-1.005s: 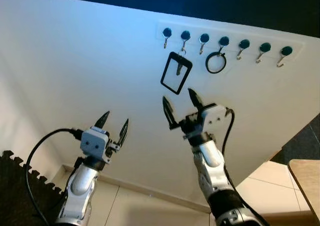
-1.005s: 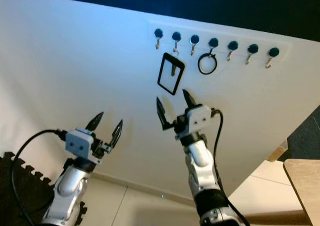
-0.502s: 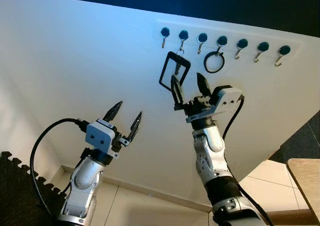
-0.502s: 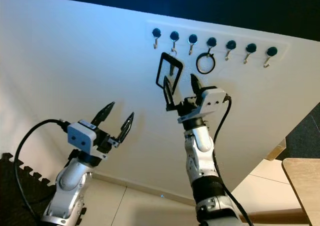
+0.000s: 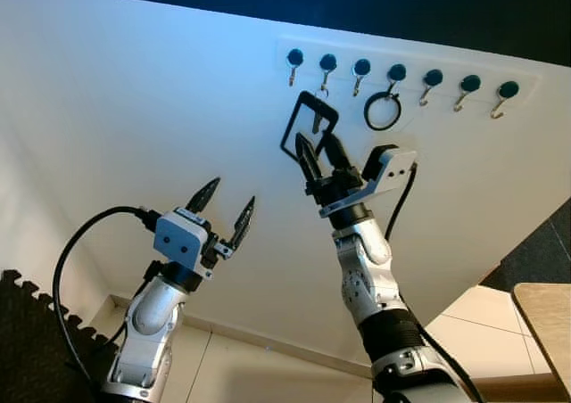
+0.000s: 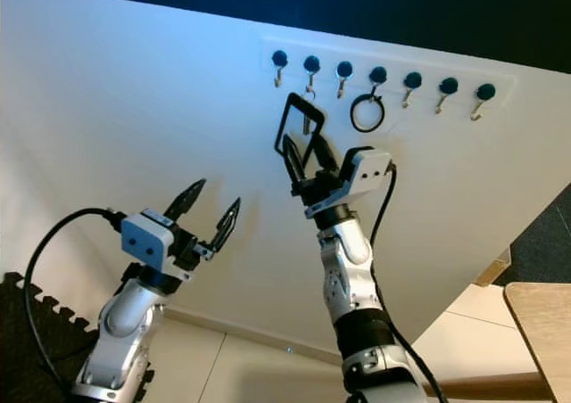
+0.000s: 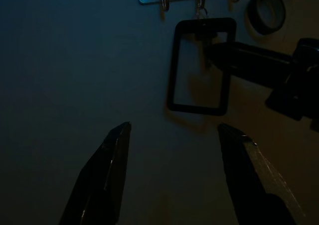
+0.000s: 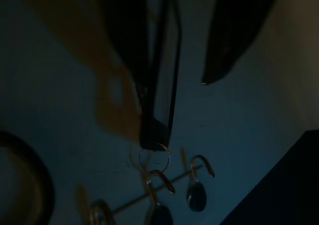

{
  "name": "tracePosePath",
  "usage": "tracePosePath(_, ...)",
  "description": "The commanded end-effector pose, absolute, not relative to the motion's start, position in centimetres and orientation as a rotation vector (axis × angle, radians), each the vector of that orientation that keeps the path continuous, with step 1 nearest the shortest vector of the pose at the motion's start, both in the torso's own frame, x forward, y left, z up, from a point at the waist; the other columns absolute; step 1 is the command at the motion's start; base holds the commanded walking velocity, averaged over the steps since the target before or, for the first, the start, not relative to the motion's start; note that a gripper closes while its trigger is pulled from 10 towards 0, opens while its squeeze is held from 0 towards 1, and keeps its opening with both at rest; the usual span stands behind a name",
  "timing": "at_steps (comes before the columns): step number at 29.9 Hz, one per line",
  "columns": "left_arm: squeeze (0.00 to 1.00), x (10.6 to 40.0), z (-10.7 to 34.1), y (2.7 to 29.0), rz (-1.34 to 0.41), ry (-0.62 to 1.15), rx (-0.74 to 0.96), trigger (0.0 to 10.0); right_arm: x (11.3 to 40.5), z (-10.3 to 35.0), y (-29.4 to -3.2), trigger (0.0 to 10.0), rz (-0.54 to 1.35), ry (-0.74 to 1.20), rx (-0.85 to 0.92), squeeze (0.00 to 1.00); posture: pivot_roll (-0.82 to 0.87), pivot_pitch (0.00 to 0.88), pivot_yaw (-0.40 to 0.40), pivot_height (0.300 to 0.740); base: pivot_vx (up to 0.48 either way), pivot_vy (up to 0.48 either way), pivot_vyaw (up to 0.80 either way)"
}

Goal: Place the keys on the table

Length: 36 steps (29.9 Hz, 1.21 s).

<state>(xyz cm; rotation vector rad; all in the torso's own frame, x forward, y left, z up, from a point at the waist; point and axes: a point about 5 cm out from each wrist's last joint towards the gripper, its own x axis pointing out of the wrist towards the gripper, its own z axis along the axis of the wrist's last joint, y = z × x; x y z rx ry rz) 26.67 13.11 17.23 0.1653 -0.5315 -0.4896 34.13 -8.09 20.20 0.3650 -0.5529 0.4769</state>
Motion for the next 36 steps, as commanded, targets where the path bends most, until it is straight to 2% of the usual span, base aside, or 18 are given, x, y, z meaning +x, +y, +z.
tracePosePath(1, 0.0, 26.3, 18.3, 12.3, -0.538, -0.566, 0.114, 10.0, 34.1, 20.1, -8.3, 4.8, 0.474, -0.548, 0.385, 0.0, 0.08, 0.073, -0.069, 0.74, 0.0, 0.0, 0.0)
tracePosePath(6, 0.0, 25.9, 19.7, 11.4, -0.584, -0.61, 0.069, 10.0, 34.0, 20.1, -8.3, 4.9, 0.475, -0.545, 0.386, 0.0, 0.08, 0.072, -0.069, 0.74, 0.0, 0.0, 0.0)
tracePosePath(8, 0.0, 25.5, 20.7, 10.4, -0.638, -0.645, 0.089, 10.0, 34.1, 20.0, -8.4, 6.3, 0.471, -0.542, 0.386, 0.0, 0.08, 0.072, -0.068, 0.74, 0.0, 0.0, 0.0)
tracePosePath(14, 0.0, 25.3, 21.5, 9.8, -0.666, -0.673, 0.102, 10.0, 34.1, 20.0, -8.6, 6.3, 0.464, -0.541, 0.385, 0.0, 0.08, 0.072, -0.068, 0.74, 0.0, 0.0, 0.0)
tracePosePath(16, 0.0, 25.3, 21.8, 9.7, -0.672, -0.679, 0.108, 10.0, 34.1, 20.1, -8.7, 2.8, 0.457, -0.544, 0.386, 0.0, 0.08, 0.074, -0.069, 0.74, 0.0, 0.0, 0.0)
tracePosePath(17, 0.0, 25.3, 21.9, 9.7, -0.673, -0.68, 0.109, 10.0, 34.1, 20.1, -8.7, 2.1, 0.454, -0.546, 0.388, 0.0, 0.08, 0.074, -0.069, 0.74, 0.0, 0.0, 0.0)
tracePosePath(18, 0.0, 25.3, 22.0, 9.7, -0.674, -0.678, 0.11, 10.0, 34.1, 20.1, -8.8, 0.0, 0.452, -0.548, 0.391, 0.0, 0.08, 0.074, -0.069, 0.74, 0.0, 0.0, 0.0)
tracePosePath(36, 0.0, 25.4, 22.7, 9.6, -0.665, -0.684, 0.14, 10.0, 33.7, 21.7, -8.3, 0.0, 0.478, -0.619, 0.387, 0.0, 0.08, 0.067, -0.068, 0.74, 0.0, 0.0, 0.0)
